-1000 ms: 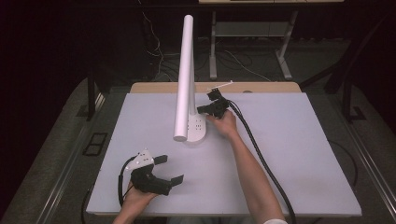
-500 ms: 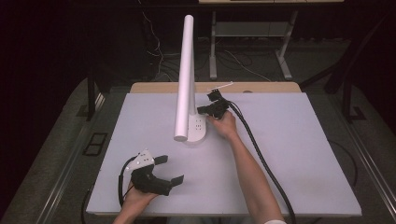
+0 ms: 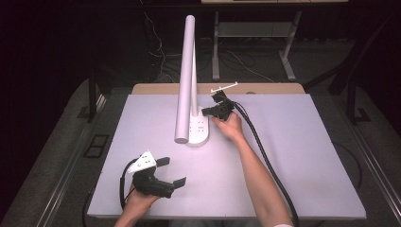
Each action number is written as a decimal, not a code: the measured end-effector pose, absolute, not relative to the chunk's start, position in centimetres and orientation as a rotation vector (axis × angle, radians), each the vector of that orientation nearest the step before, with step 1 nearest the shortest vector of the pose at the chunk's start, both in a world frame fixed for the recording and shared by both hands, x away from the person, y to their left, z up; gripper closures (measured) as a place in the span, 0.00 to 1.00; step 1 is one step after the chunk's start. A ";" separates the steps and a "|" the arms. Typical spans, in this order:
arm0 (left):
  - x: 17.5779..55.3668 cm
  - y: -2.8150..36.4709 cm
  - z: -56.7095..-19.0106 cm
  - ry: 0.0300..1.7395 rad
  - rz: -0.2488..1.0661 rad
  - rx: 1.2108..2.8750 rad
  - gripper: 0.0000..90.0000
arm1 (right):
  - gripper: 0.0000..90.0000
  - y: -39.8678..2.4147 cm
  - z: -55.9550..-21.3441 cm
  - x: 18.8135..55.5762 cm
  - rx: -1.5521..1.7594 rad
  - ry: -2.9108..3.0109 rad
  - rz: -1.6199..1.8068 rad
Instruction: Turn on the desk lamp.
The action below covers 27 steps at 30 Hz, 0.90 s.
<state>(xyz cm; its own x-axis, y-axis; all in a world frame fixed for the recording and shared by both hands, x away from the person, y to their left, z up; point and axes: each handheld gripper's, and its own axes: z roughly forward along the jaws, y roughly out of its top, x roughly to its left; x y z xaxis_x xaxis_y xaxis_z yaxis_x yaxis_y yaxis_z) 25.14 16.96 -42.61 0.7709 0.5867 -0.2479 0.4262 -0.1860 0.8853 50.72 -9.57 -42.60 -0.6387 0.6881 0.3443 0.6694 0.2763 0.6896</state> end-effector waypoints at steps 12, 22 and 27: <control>25.2 17.0 -42.6 0.783 0.175 1.819 0.00 | 1.00 -10.5 -40.3 49.5 1.235 2.499 1.311; 25.2 16.8 -42.6 0.784 0.177 1.822 0.00 | 1.00 -12.1 -38.0 48.2 1.162 2.500 1.305; 25.2 16.8 -42.7 0.780 0.178 1.826 0.00 | 1.00 -12.8 -37.3 47.6 1.148 2.501 1.297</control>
